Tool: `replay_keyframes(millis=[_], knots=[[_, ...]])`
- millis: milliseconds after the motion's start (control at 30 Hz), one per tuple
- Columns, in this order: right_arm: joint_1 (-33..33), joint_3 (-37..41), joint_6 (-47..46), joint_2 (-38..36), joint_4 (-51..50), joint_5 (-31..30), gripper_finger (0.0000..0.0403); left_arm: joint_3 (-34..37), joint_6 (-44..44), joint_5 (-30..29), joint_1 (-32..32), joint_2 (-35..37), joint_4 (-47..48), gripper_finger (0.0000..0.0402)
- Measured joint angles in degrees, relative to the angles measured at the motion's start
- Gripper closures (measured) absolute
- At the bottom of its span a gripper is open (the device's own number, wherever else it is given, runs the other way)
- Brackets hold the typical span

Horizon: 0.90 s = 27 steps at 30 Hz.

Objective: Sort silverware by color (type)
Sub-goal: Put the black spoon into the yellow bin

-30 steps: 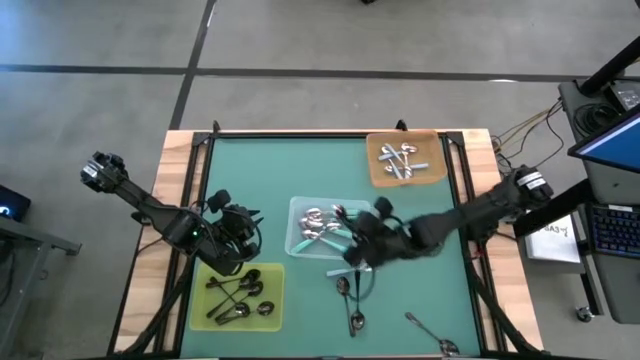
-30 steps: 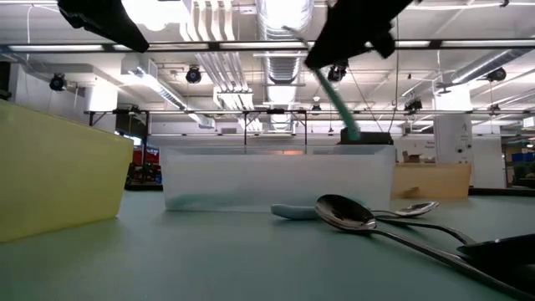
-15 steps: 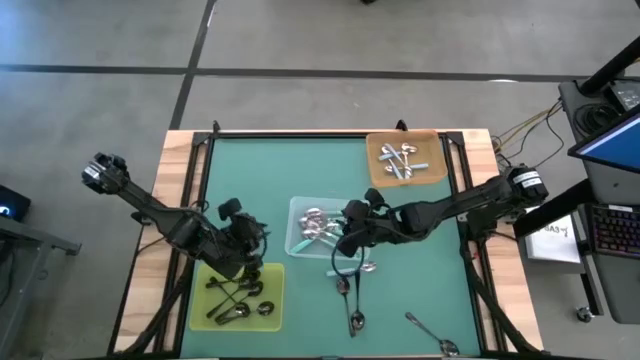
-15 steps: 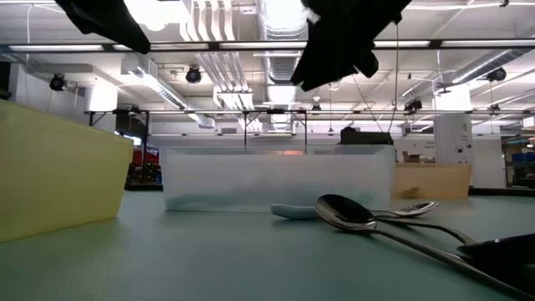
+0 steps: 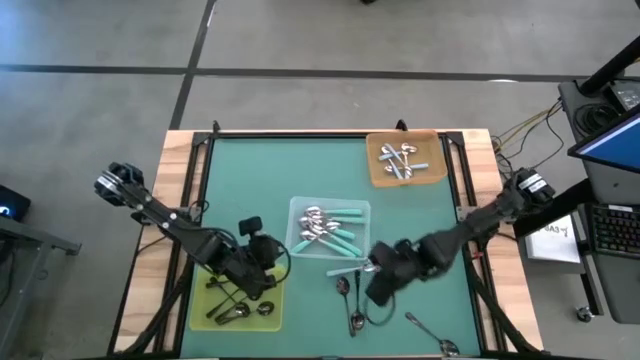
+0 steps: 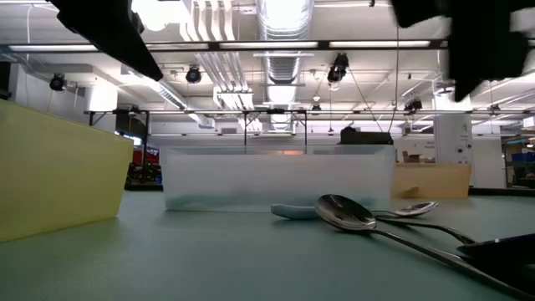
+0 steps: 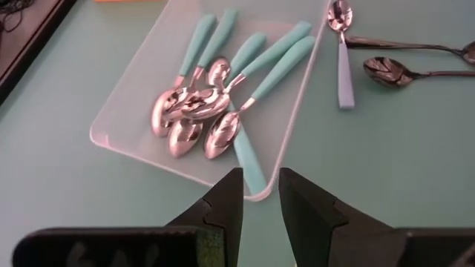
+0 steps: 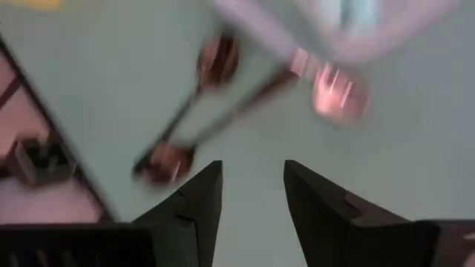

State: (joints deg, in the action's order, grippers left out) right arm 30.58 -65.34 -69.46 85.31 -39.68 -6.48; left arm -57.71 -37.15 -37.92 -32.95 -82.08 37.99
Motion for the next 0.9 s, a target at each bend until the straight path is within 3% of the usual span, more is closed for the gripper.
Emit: replay_keyframes(millis=[267, 433, 667, 900], knots=[[12.1, 0.0, -19.7, 2.9, -2.7, 5.1, 0.0269, -5.7, 3.3, 0.0, -0.2, -4.2, 0.0, 0.0329], [16.9, 0.0, -28.5, 7.0, -3.5, 13.4, 0.0273, -9.8, 7.6, 0.0, -0.2, -5.6, 0.1, 0.0329], [20.2, 0.0, -31.5, 10.9, -3.0, 22.0, 0.0275, -13.5, 9.7, 0.0, -0.3, -6.0, 2.5, 0.0329], [20.4, 0.0, -29.6, 12.2, -2.9, 23.0, 0.0275, -14.6, 9.3, 0.0, -0.3, -6.0, 5.1, 0.0329]])
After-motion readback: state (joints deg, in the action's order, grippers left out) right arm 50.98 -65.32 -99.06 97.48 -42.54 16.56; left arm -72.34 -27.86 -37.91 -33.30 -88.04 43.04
